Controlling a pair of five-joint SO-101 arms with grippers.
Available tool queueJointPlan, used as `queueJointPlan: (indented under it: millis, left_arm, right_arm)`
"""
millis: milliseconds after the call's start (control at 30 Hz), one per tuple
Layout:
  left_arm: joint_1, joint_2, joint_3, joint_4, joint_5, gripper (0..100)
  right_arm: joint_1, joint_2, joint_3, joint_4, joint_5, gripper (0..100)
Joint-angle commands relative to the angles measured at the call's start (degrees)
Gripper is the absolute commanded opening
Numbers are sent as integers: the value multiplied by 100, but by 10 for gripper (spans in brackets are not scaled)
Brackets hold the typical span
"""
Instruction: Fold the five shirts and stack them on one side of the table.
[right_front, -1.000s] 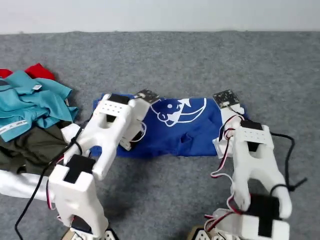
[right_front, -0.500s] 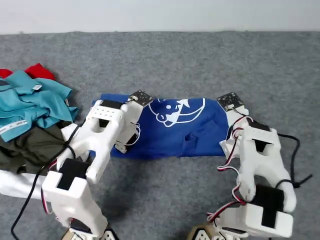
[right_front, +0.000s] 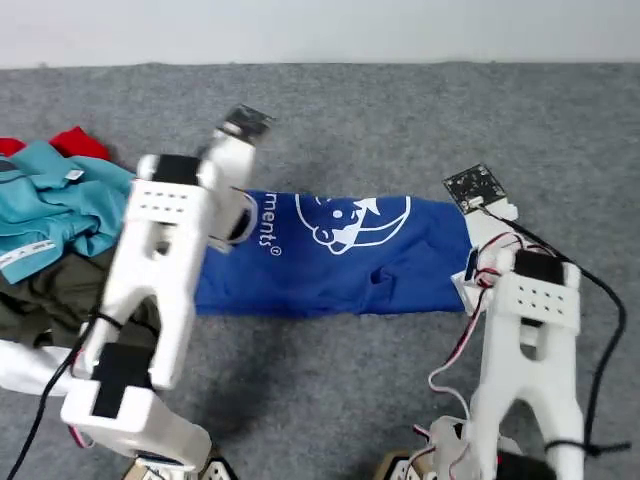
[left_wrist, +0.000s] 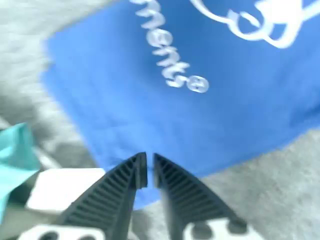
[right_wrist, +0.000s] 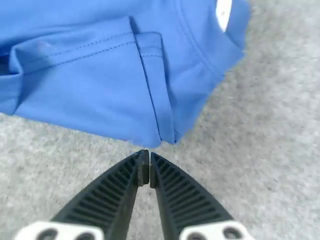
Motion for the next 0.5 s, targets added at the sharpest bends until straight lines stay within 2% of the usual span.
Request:
queueJointPlan:
  millis: [0, 167, 267, 467]
  left_arm:
    - [-475, -193, -444, -79, 62, 124]
    - [-1090, 246, -1138, -97, 97, 133]
    - [-1459, 598, -1701, -70, 396, 133]
    - [-1495, 1415, -2369, -62, 413, 133]
  right_arm:
    - [-4, -558, -229, 233, 18, 11]
    - [119, -734, -220, 242, 18, 11]
    - [391, -804, -229, 242, 18, 11]
    - [866, -945, -220, 523, 18, 11]
